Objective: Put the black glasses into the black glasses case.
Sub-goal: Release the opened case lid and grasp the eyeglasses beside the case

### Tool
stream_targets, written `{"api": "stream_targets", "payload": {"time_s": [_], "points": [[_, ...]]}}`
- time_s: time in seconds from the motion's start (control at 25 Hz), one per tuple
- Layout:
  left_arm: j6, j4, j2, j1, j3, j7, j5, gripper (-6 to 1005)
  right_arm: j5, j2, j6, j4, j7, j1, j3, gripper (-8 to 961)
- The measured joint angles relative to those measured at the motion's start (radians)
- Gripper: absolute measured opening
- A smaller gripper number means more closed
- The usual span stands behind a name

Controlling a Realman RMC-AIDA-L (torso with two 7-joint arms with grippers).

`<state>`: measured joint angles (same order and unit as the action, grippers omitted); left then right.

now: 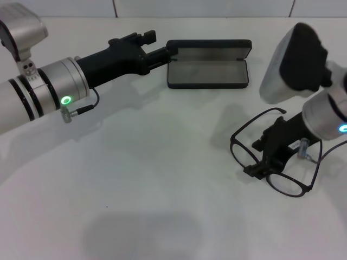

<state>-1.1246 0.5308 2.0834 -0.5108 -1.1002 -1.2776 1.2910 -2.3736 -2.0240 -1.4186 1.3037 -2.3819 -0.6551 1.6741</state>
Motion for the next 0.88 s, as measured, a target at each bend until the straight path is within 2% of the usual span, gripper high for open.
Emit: {"api": "stream_targets", "payload": {"time_s": [0.08,0.32,0.88], "points": [[0.000,0.002,0.000,0.000,-0.001,0.000,0.000,701,-0.009,-0.002,0.006,-0.015,-0.003,-0.007,0.017,639],[0.000,0.002,0.000,-0.001,0.000,0.001,-0.003,700,-0.018,-0.002,0.017,-0.037,-0.027,-0.021,0.055,490],[0.000,0.003,0.000,-0.003,0.000,0.001,0.000,700,-0.044,-0.002,0.016,-0.041,-0.042,-0.019,0.085,496]]}}
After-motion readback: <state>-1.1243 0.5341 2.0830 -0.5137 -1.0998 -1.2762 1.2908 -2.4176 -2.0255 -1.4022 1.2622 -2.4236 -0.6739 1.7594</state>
